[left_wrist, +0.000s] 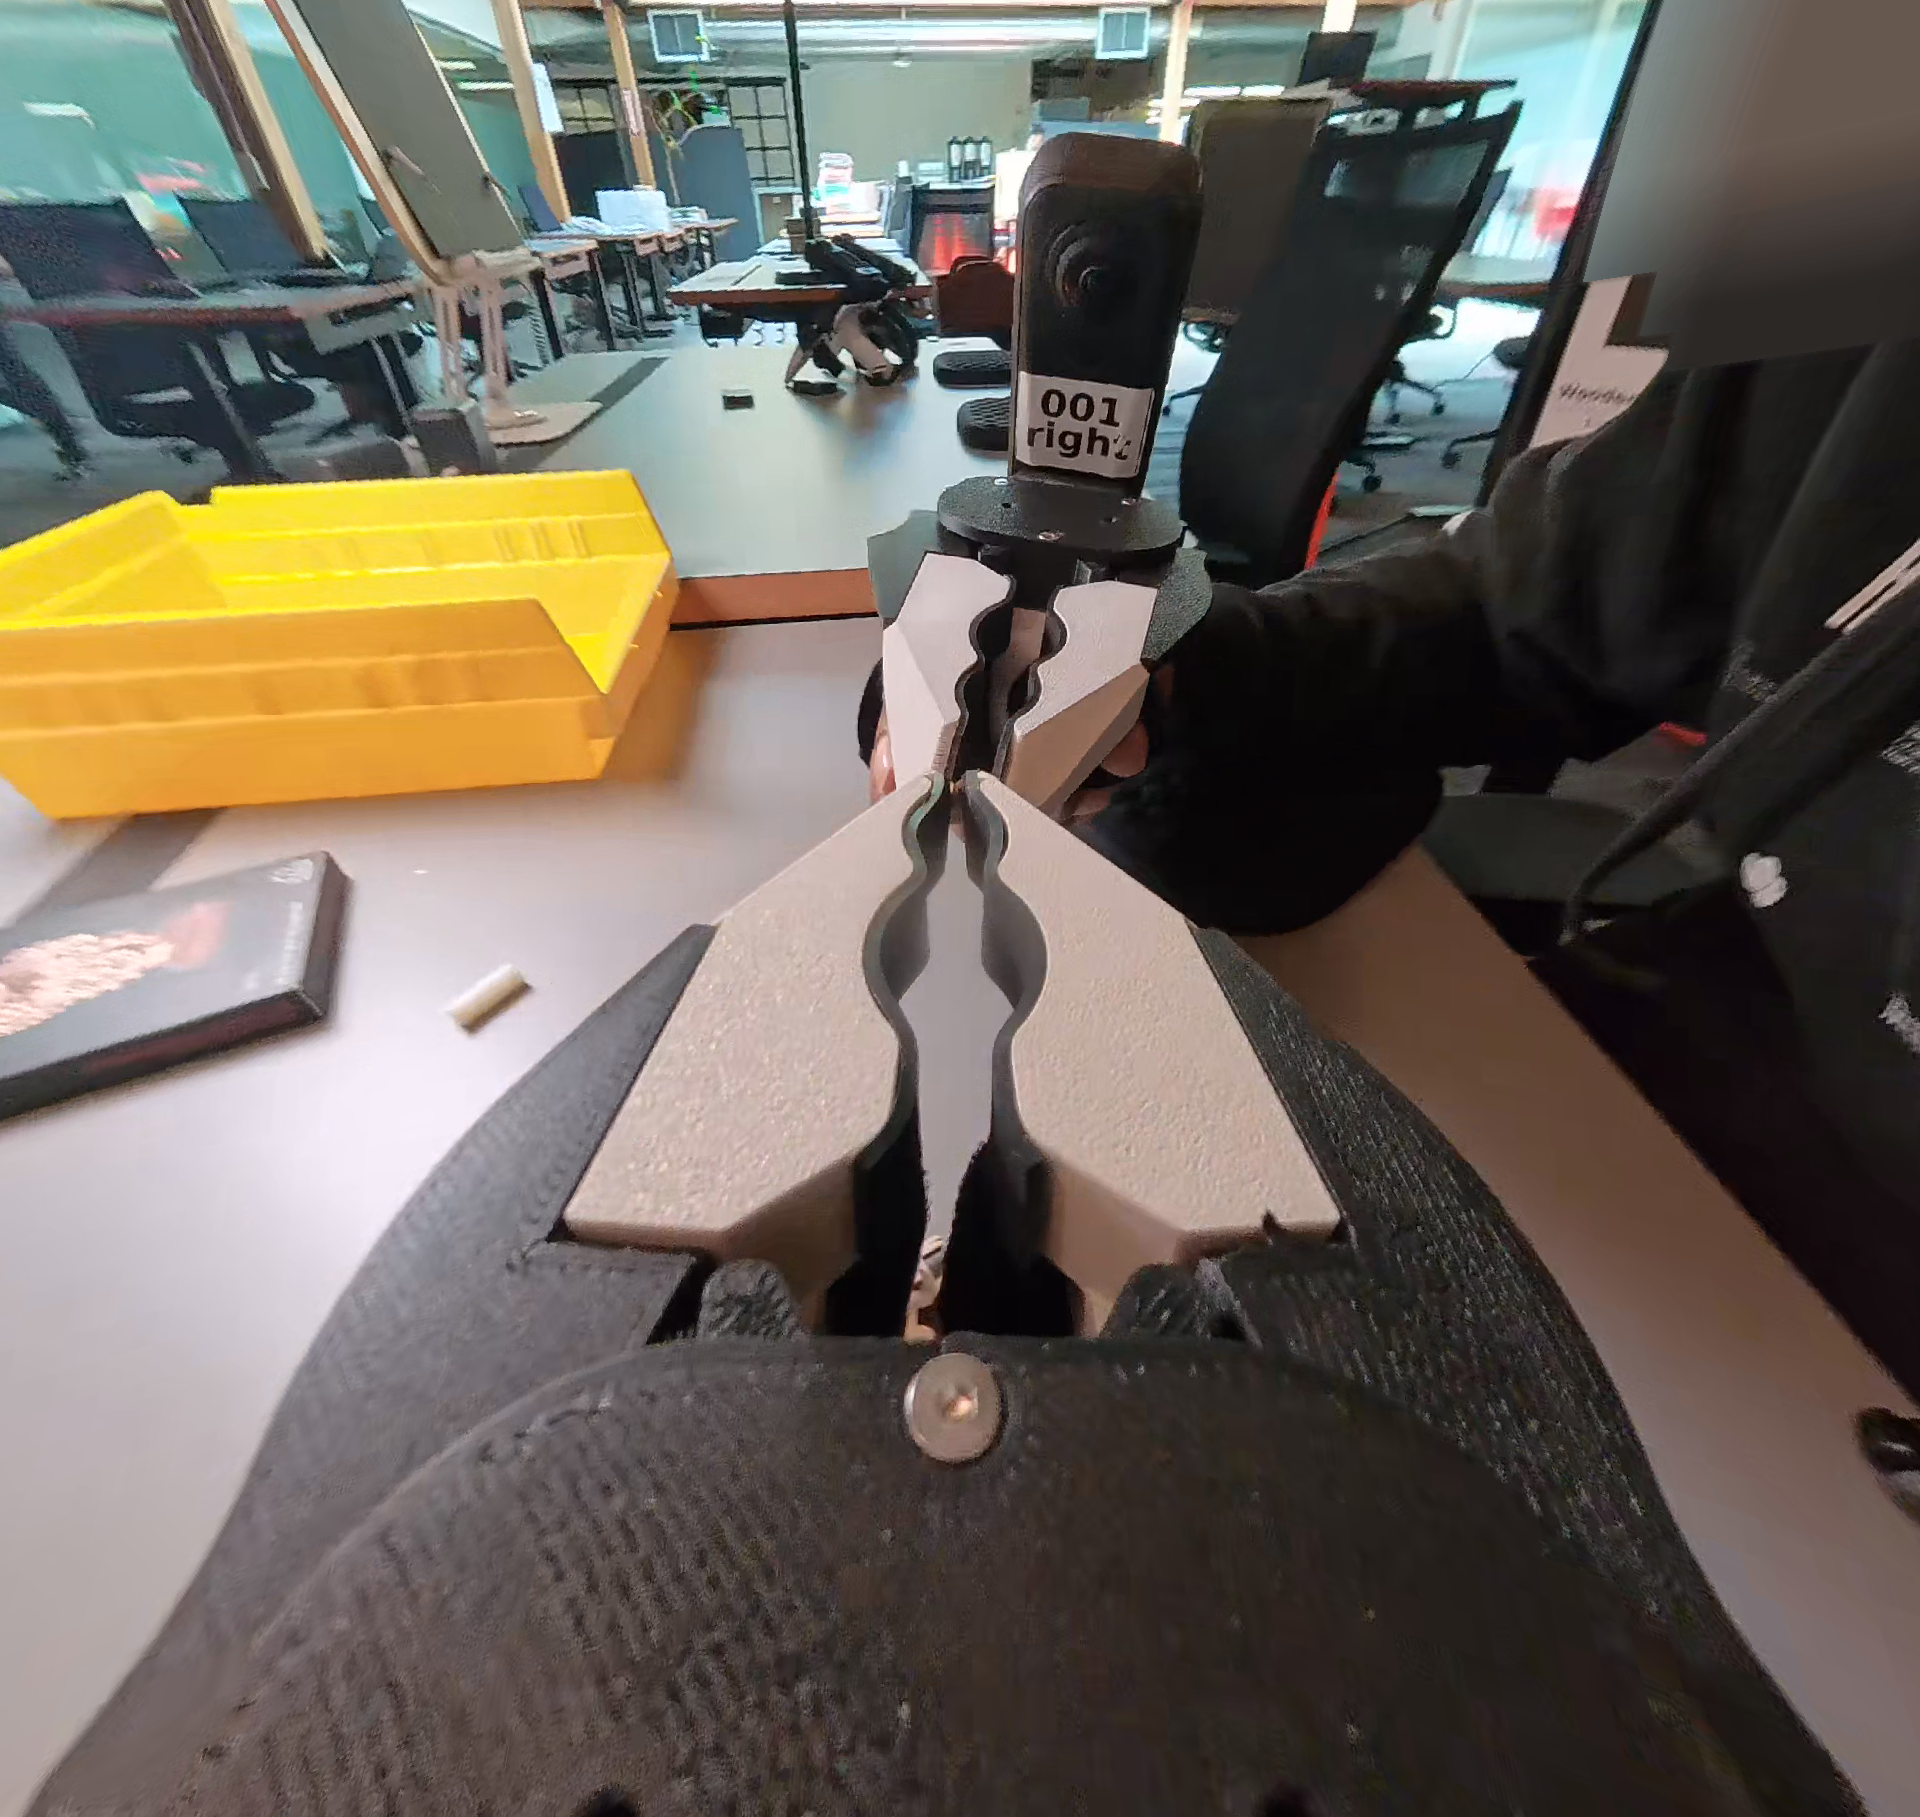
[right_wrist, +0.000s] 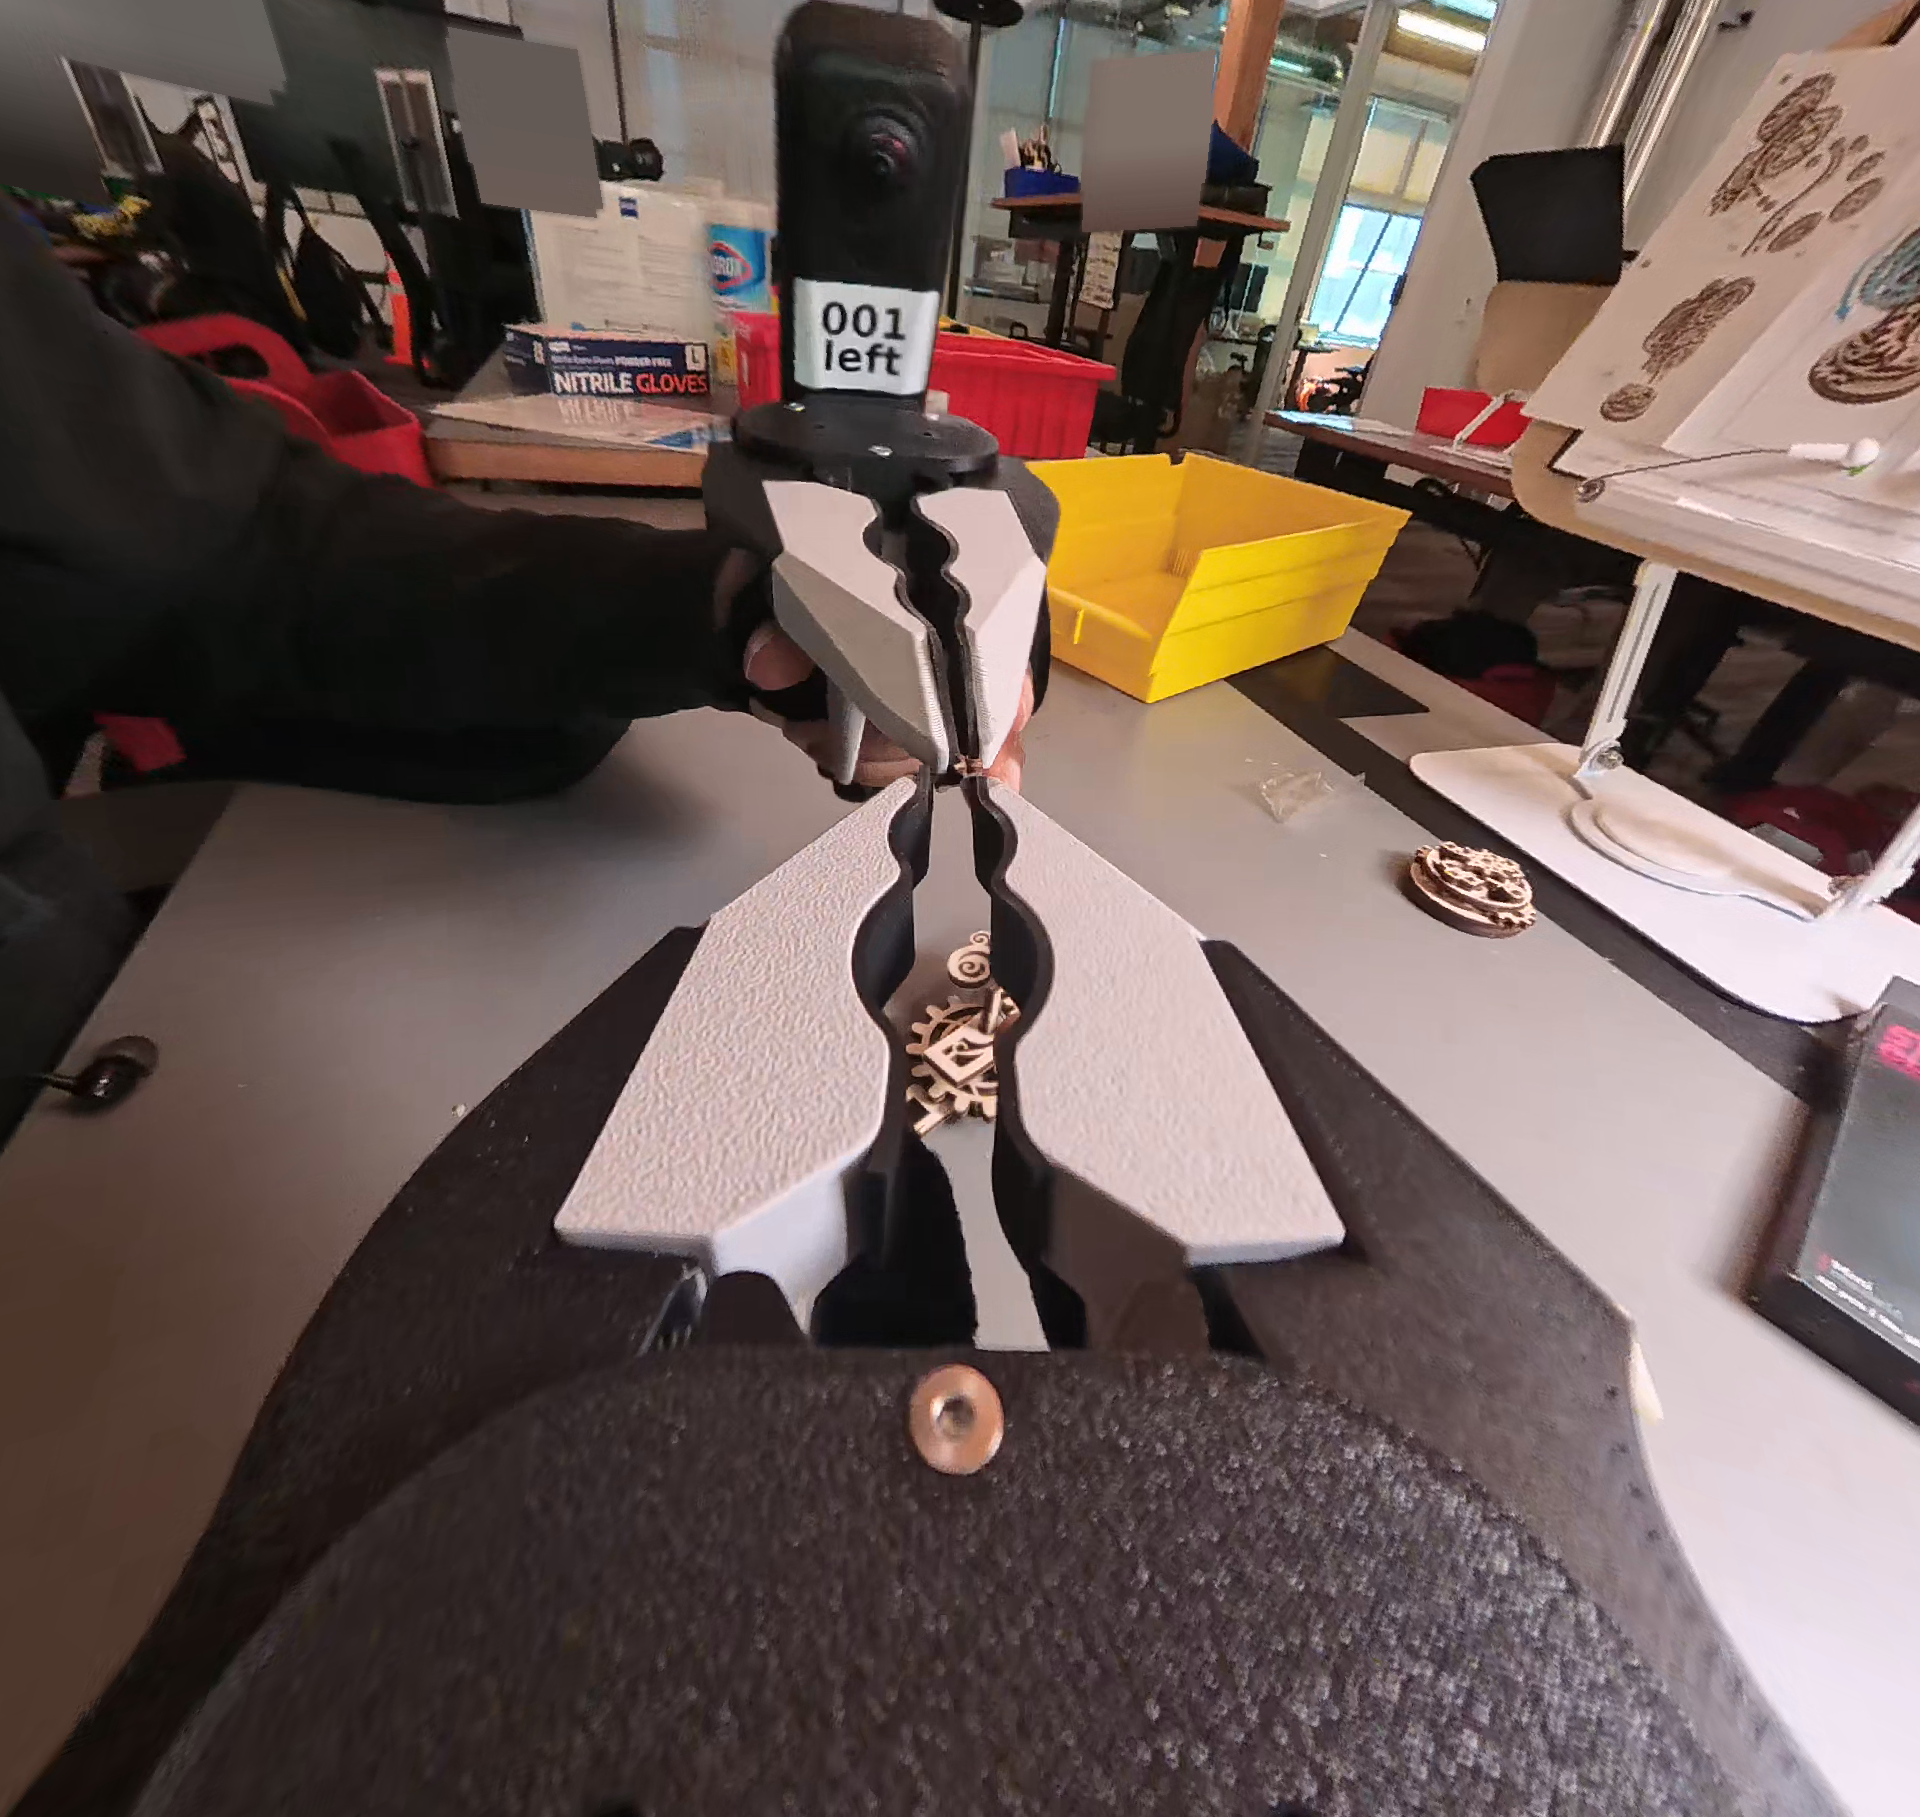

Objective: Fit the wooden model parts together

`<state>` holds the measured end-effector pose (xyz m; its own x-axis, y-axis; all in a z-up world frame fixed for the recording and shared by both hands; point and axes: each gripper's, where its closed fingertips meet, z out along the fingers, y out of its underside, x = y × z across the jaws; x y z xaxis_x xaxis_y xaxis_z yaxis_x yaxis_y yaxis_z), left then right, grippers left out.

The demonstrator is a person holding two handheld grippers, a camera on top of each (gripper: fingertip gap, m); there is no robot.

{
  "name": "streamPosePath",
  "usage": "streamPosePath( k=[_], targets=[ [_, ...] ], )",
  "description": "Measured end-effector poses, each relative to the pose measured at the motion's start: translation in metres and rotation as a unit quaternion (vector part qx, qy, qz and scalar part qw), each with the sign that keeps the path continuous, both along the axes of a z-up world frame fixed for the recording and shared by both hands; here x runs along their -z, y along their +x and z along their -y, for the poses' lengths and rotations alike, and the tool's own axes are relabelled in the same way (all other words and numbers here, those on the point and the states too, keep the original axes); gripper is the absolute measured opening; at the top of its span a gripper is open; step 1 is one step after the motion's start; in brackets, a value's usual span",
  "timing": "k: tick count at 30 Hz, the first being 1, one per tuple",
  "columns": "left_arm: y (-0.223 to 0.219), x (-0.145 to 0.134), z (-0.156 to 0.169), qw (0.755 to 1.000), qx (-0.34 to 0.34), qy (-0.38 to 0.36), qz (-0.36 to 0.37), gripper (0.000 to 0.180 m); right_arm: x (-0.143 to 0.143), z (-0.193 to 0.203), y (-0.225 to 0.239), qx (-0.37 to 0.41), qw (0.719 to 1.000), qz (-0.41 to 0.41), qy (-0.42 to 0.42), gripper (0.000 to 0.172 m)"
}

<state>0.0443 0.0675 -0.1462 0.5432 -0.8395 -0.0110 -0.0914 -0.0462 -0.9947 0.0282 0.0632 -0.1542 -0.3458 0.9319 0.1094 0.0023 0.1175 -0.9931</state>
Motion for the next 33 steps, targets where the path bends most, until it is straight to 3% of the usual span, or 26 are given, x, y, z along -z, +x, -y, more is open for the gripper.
streamPosePath(
  k=[2, 6, 10, 12, 14, 17, 18, 20, 22, 27, 31, 33],
  targets=[
    [-0.001, 0.0, 0.001, 0.999, 0.013, -0.027, 0.026, 0.001, 0.001, 0.0, 0.0, -0.002, 1.0, 0.0, -0.003, 0.006],
    [-0.008, -0.011, -0.001, 0.997, 0.01, -0.026, 0.074, 0.027, 0.0, -0.017, 0.0, 0.026, 1.0, 0.001, -0.015, 0.005],
    [-0.03, -0.025, -0.01, 0.996, -0.048, -0.003, 0.071, 0.033, -0.01, -0.093, 0.009, 0.181, 0.983, -0.01, -0.014, 0.006],
    [-0.039, -0.032, -0.01, 0.996, -0.071, 0.015, 0.058, 0.034, -0.022, -0.158, 0.031, 0.298, 0.954, -0.033, -0.025, 0.006],
    [-0.047, -0.04, -0.012, 0.994, -0.092, 0.025, 0.051, 0.035, -0.029, -0.231, 0.064, 0.431, 0.902, -0.026, -0.029, 0.006],
    [-0.062, -0.05, -0.018, 0.99, -0.13, 0.024, 0.055, 0.035, -0.015, -0.308, 0.093, 0.535, 0.842, 0.069, -0.015, 0.006],
    [-0.069, -0.05, -0.021, 0.987, -0.148, 0.02, 0.054, 0.034, -0.003, -0.325, 0.096, 0.551, 0.826, 0.115, -0.013, 0.01],
    [-0.081, -0.049, -0.024, 0.983, -0.18, 0.014, 0.046, 0.033, 0.016, -0.351, 0.1, 0.578, 0.796, 0.178, 0.0, 0.052],
    [-0.091, -0.047, -0.025, 0.979, -0.199, 0.01, 0.04, 0.032, 0.023, -0.36, 0.1, 0.594, 0.779, 0.2, 0.012, 0.077],
    [-0.112, -0.051, -0.023, 0.972, -0.234, 0.015, 0.028, 0.032, -0.022, -0.333, 0.074, 0.583, 0.806, 0.092, 0.047, 0.077],
    [-0.131, -0.048, -0.029, 0.962, -0.273, 0.01, 0.027, 0.031, -0.083, -0.262, 0.037, 0.493, 0.866, -0.027, 0.073, 0.061],
    [-0.144, -0.045, -0.033, 0.954, -0.299, 0.008, 0.03, 0.031, -0.095, -0.214, 0.012, 0.415, 0.905, -0.071, 0.05, 0.045]
  ],
)
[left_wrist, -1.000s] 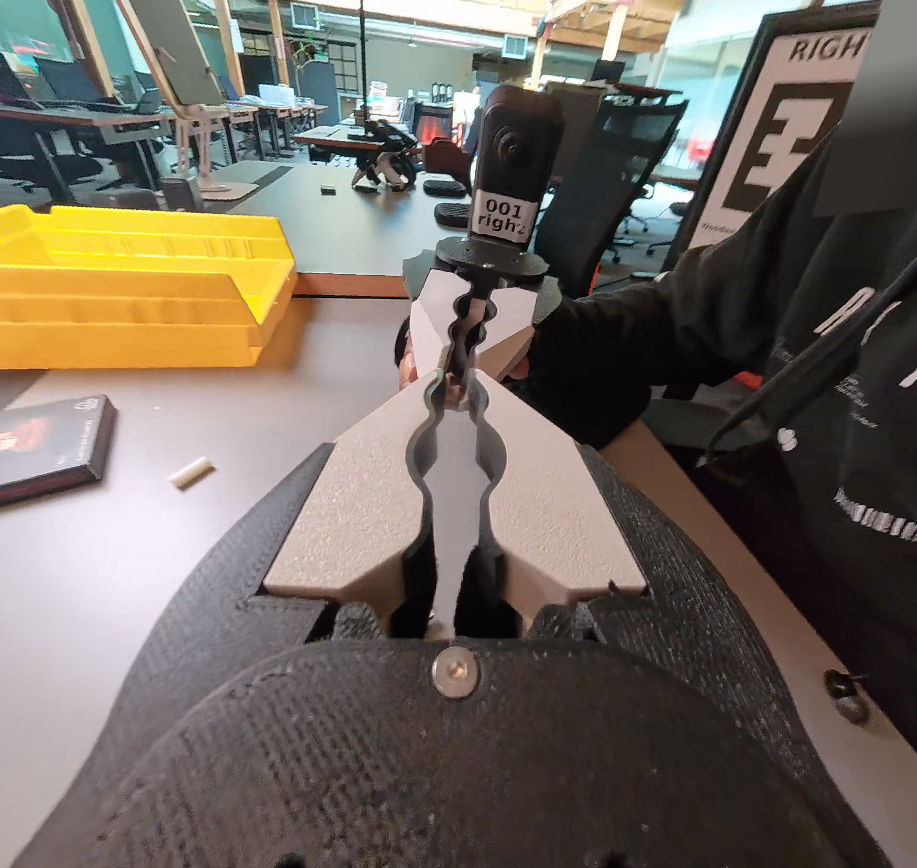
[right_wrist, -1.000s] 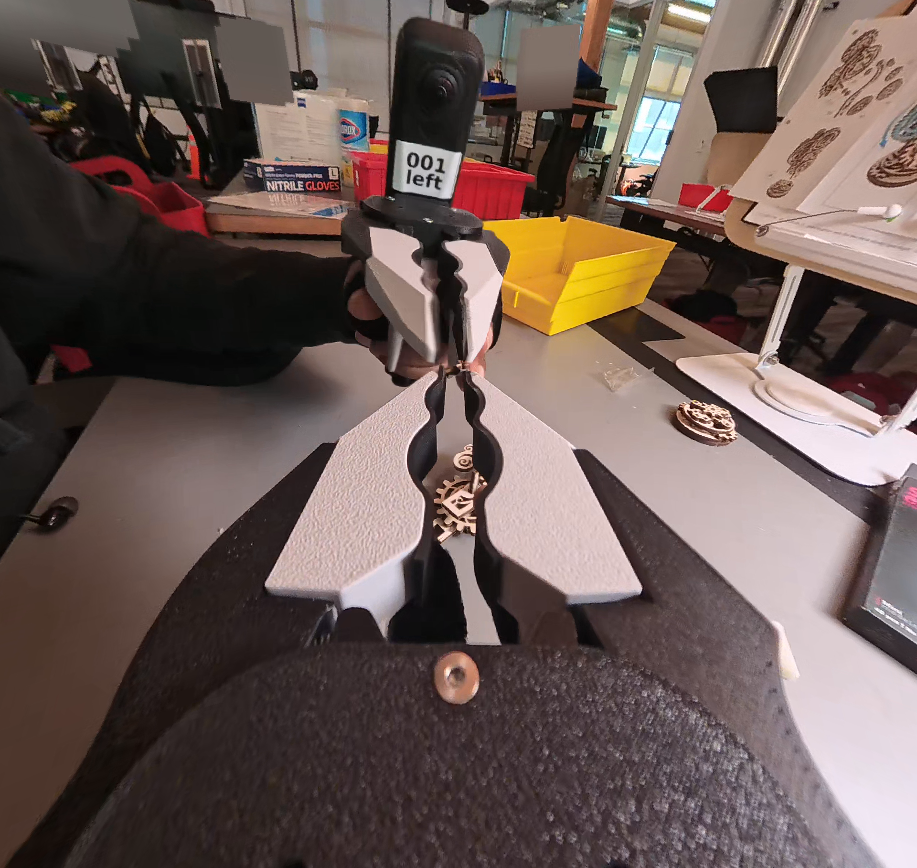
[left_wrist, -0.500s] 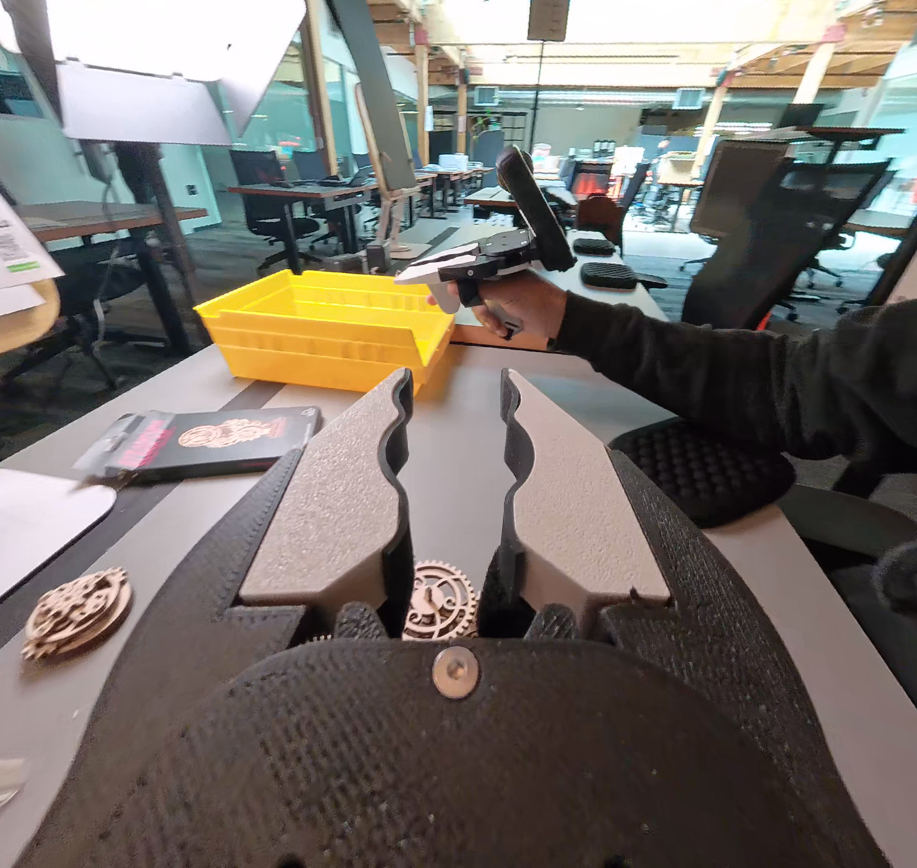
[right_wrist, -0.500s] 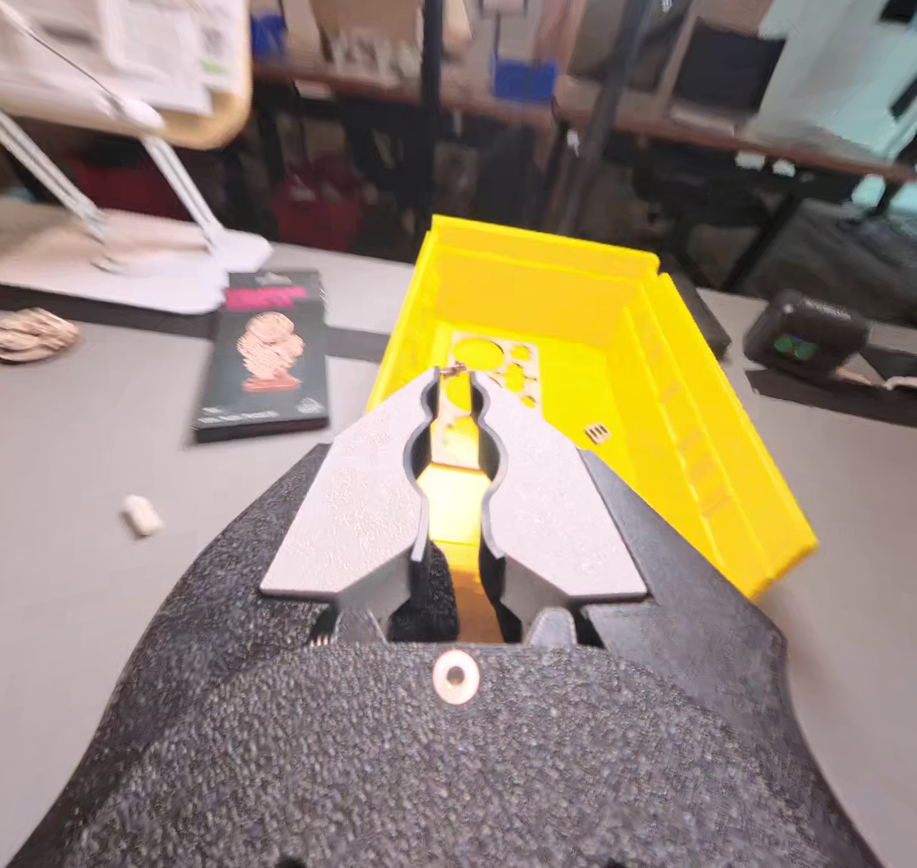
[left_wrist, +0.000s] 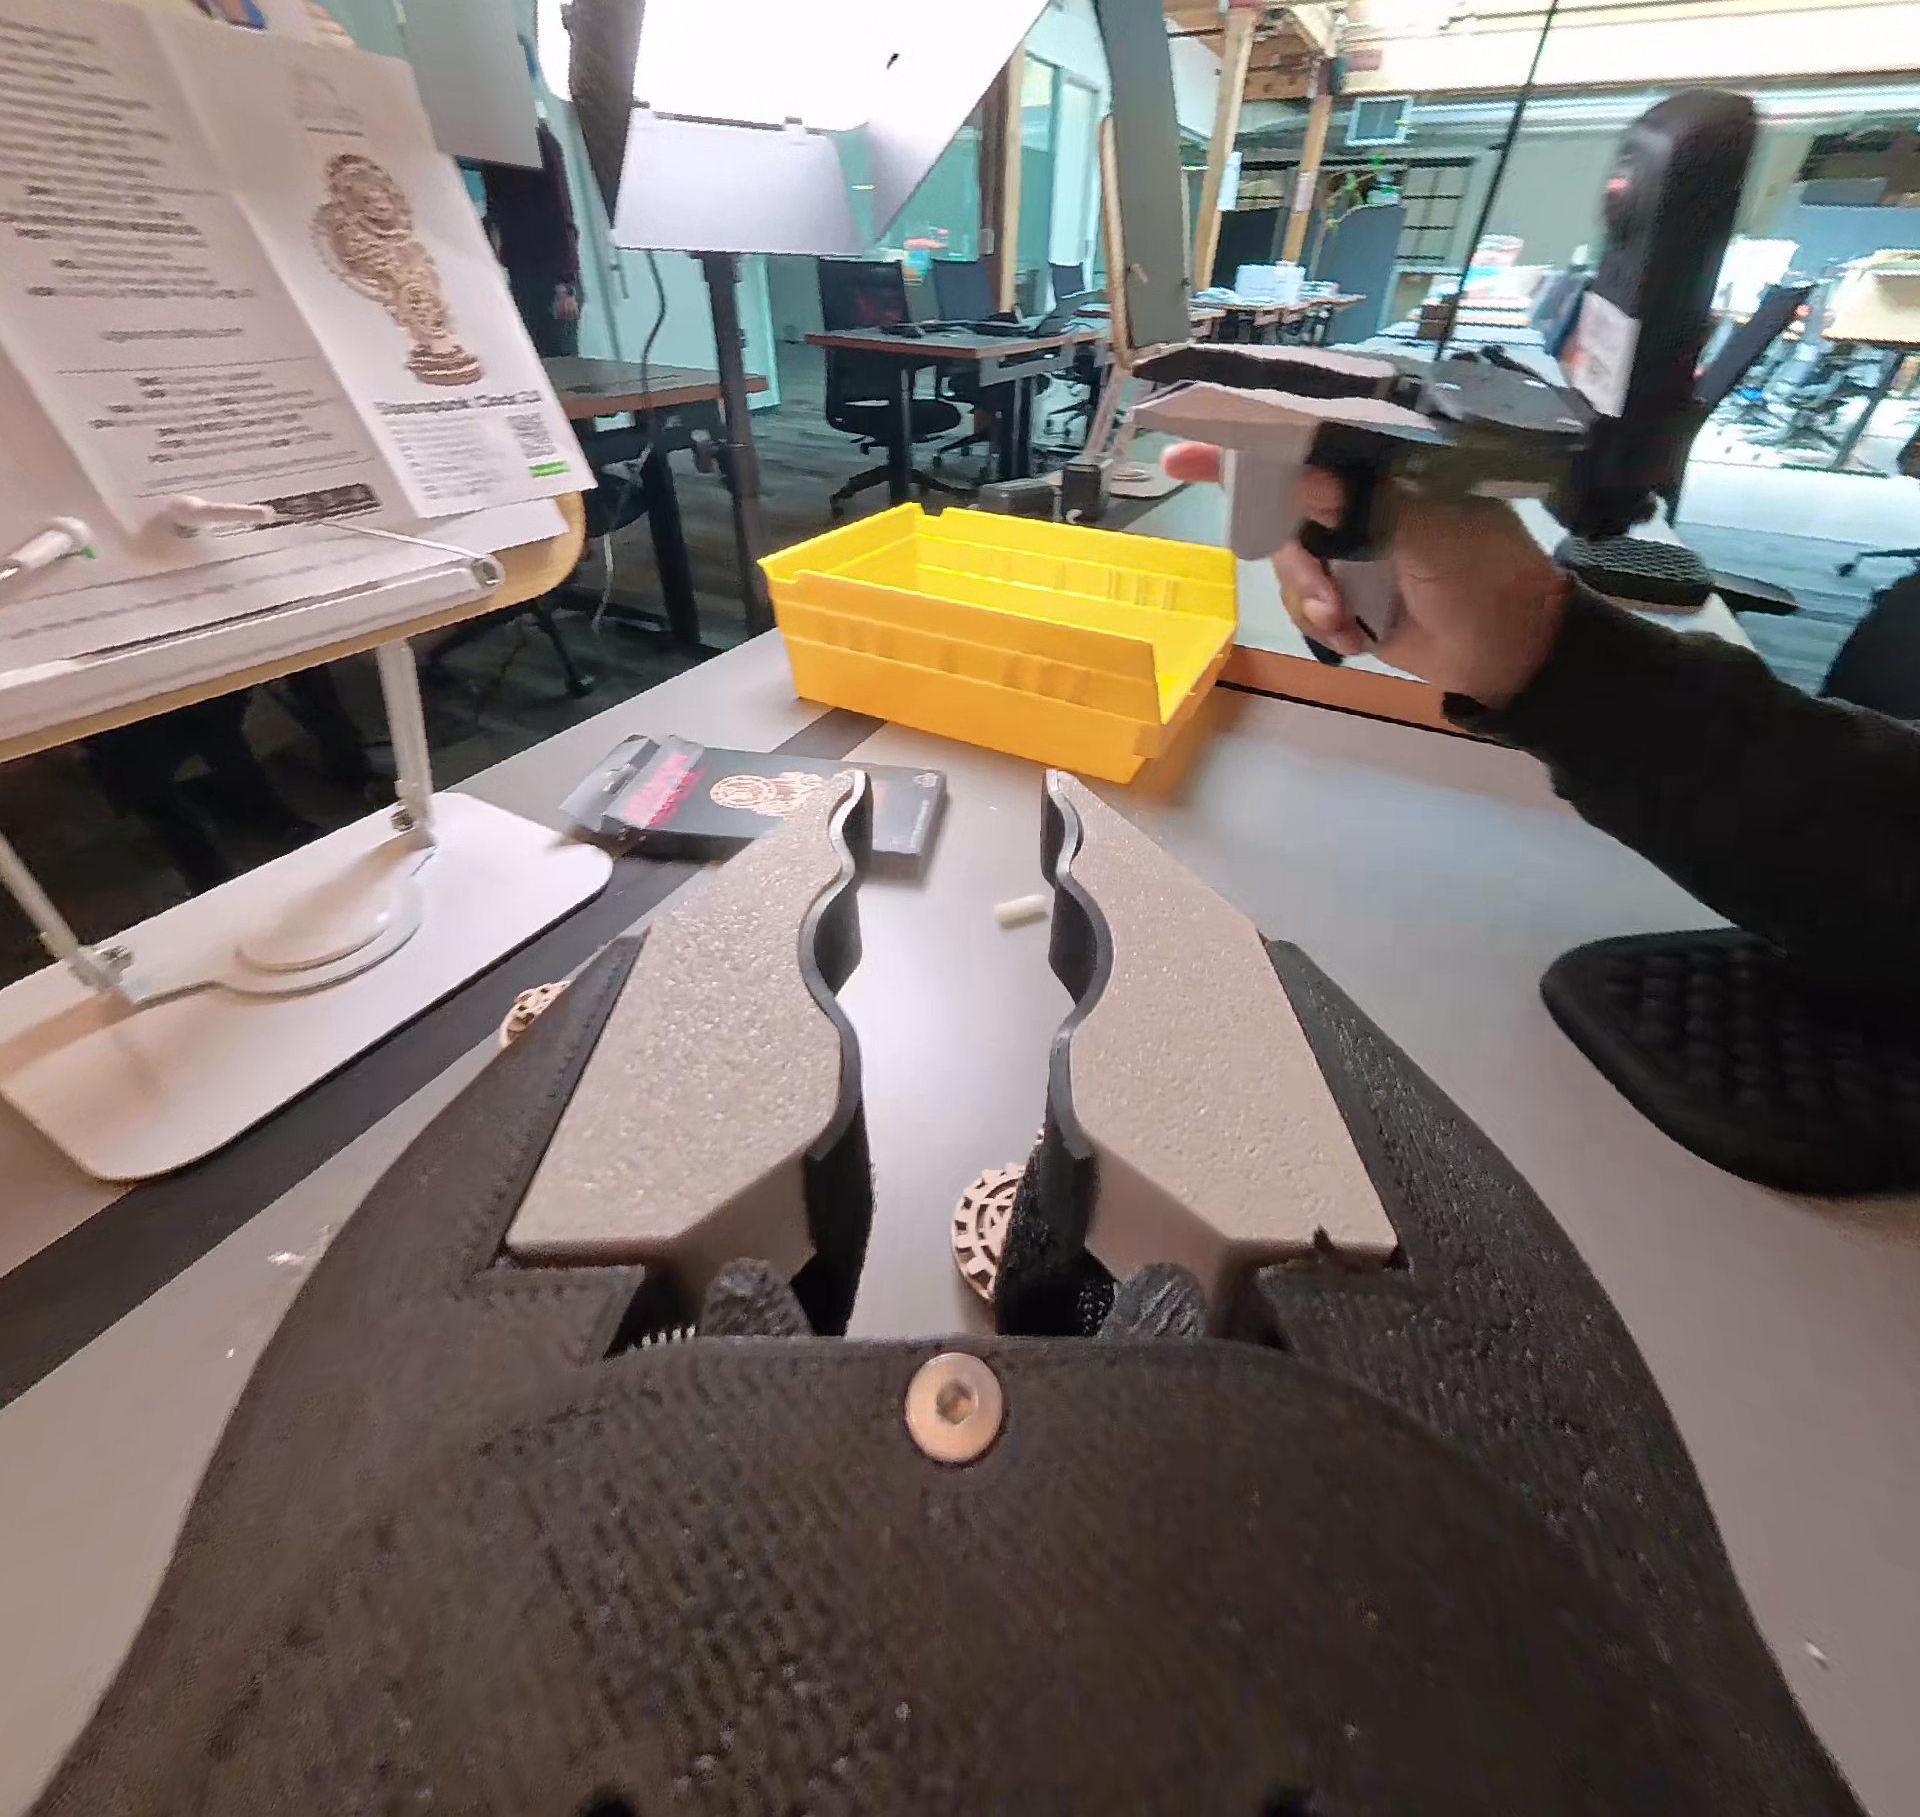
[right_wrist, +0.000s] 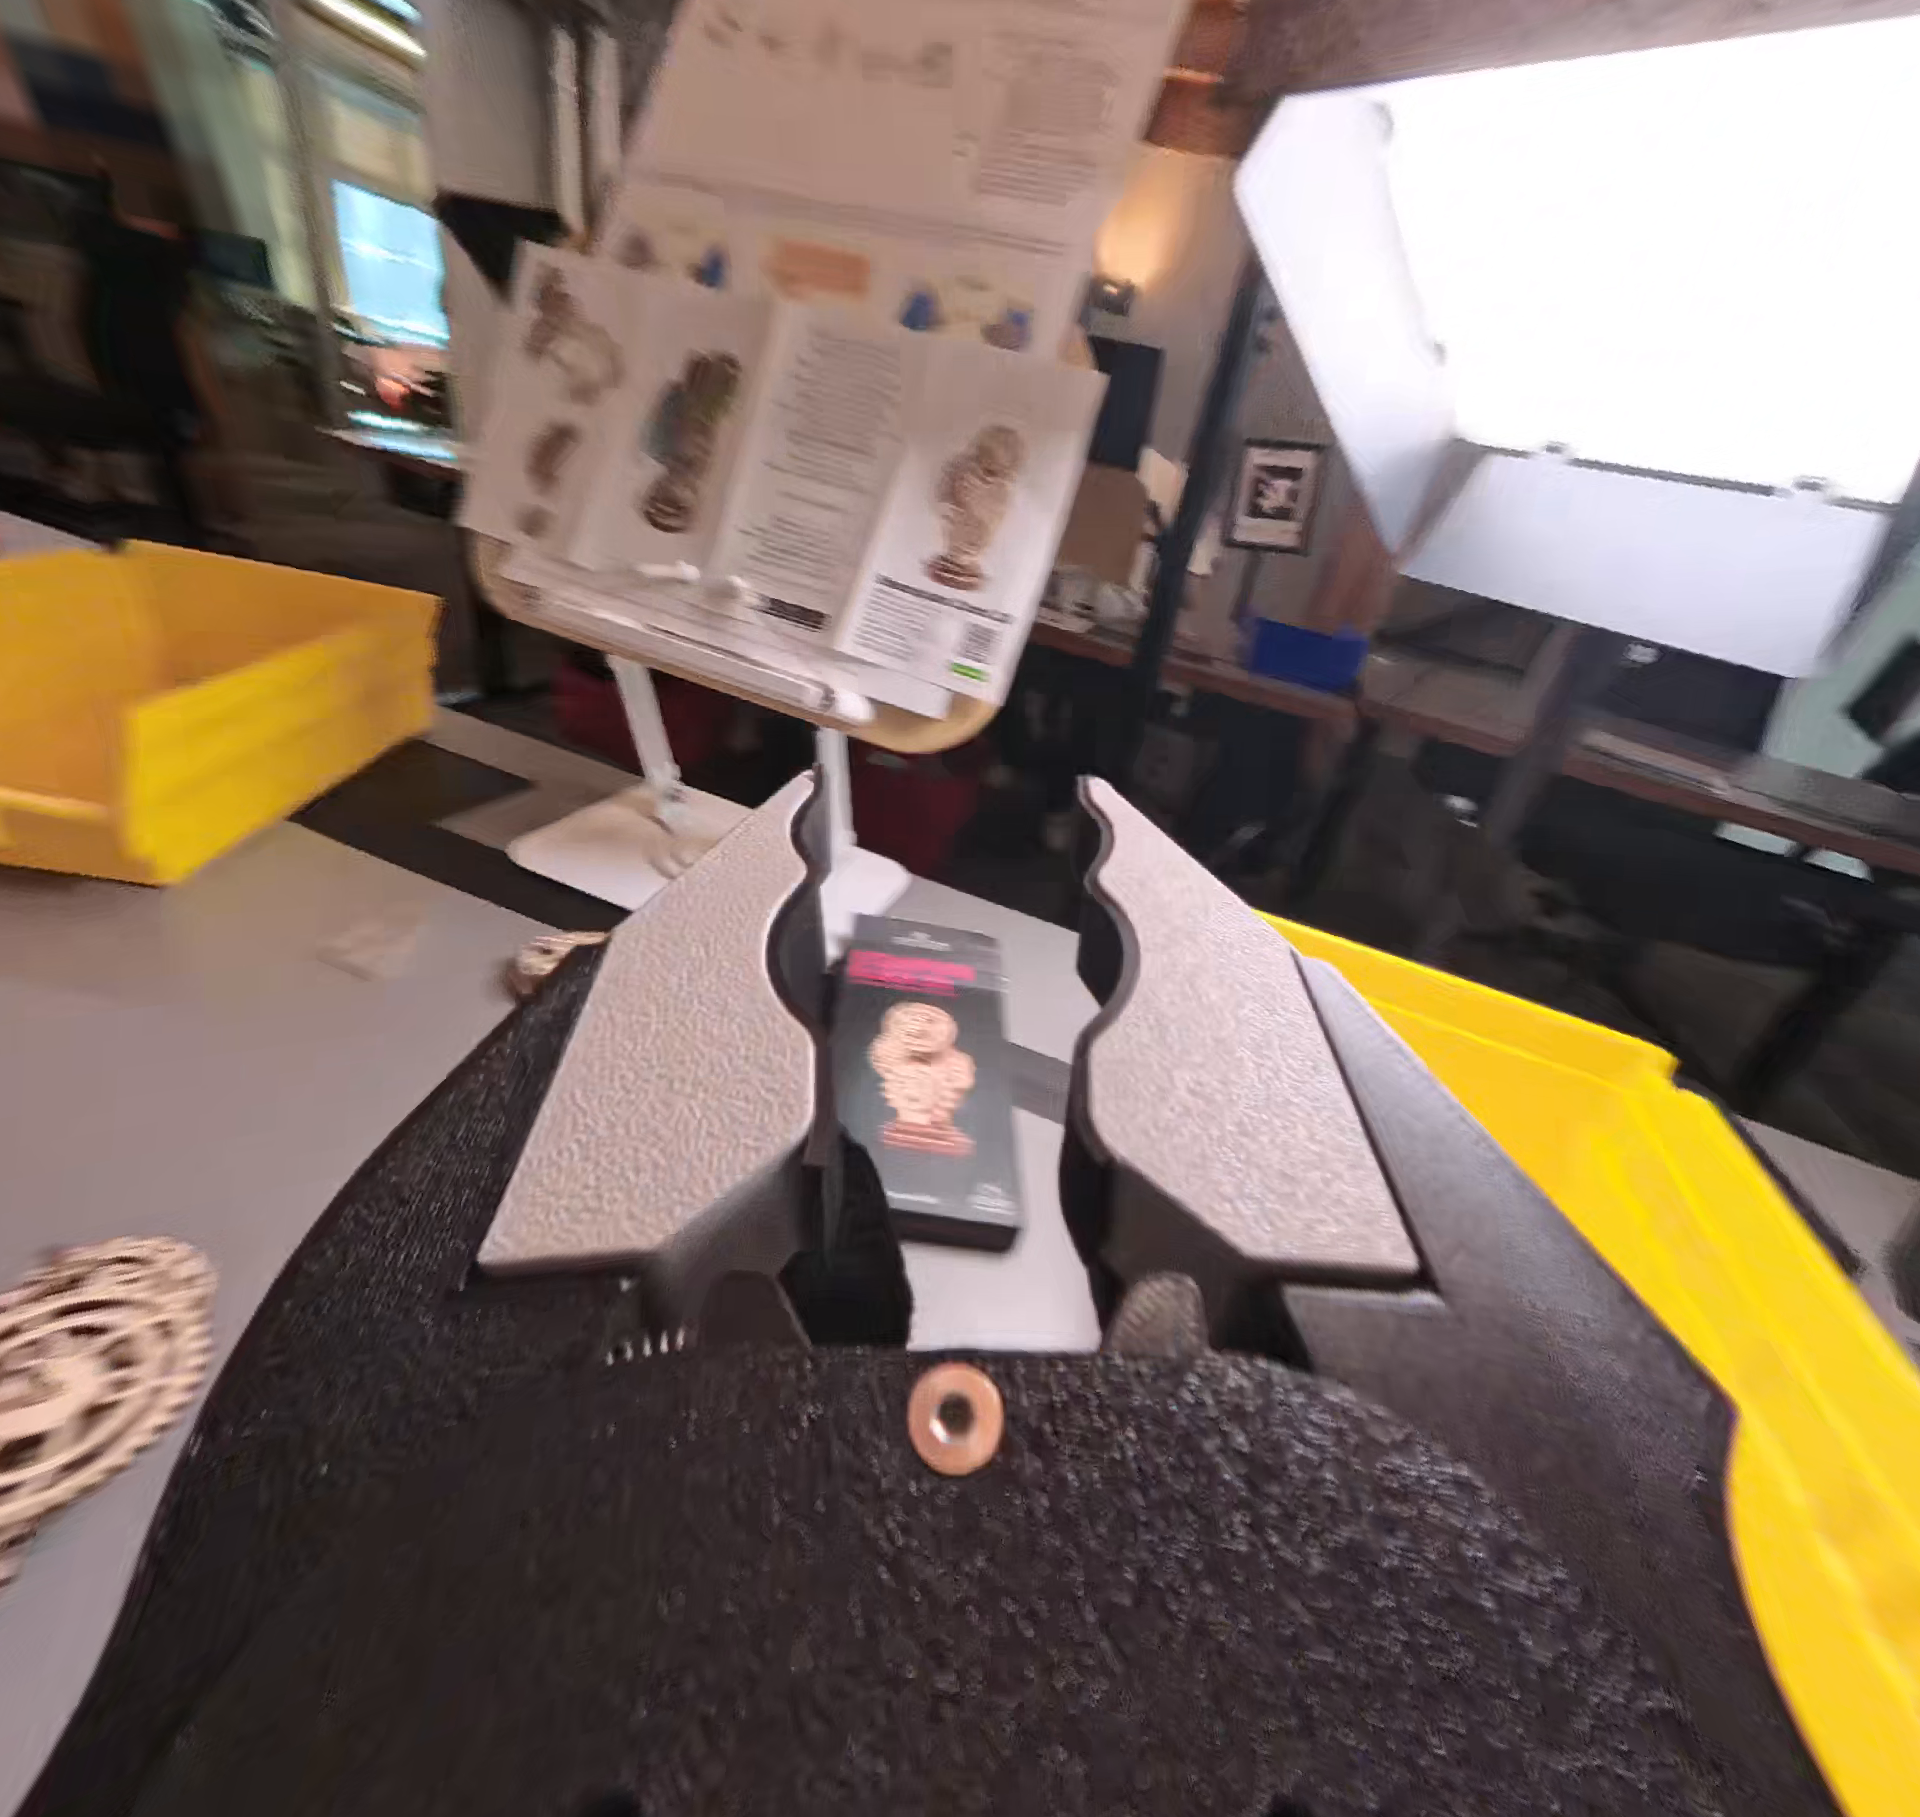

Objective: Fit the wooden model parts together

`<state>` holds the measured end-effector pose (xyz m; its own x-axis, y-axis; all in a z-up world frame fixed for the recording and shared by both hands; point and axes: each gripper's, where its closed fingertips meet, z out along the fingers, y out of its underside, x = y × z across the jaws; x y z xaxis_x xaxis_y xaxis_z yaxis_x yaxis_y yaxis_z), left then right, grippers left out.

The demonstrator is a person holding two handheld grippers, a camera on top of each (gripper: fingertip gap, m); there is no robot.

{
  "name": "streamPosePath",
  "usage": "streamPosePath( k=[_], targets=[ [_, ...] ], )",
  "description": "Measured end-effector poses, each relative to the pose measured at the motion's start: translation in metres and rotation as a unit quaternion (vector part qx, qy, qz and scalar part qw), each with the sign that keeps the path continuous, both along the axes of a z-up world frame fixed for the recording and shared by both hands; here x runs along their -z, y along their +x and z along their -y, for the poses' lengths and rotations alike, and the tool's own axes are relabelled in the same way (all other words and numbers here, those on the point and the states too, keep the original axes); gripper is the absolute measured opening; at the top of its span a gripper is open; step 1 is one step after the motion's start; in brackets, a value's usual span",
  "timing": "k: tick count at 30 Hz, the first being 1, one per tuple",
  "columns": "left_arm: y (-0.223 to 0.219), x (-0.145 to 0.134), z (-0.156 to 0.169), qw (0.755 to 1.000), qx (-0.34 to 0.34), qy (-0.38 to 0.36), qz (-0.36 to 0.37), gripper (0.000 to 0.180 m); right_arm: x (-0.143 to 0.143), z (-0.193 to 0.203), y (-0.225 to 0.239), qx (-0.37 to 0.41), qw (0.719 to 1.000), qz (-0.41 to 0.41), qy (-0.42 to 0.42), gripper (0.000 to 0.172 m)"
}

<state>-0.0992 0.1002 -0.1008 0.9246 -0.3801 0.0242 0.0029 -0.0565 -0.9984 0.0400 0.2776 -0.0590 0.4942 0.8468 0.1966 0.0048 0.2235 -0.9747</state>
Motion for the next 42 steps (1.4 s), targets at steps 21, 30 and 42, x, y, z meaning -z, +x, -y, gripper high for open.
streamPosePath(
  k=[21, 30, 42],
  targets=[
    [-0.101, 0.058, -0.013, 0.968, -0.248, -0.004, -0.019, 0.046, 0.11, 0.083, -0.079, -0.11, 0.993, 0.03, -0.037, 0.015],
    [-0.123, 0.045, -0.02, 0.96, -0.278, 0.011, -0.022, 0.013, 0.107, 0.081, -0.076, -0.108, 0.993, 0.019, -0.04, 0.019],
    [-0.189, -0.042, -0.052, 0.942, -0.324, 0.087, -0.028, 0.0, 0.124, 0.08, -0.082, -0.105, 0.993, 0.047, -0.038, 0.016]
  ],
)
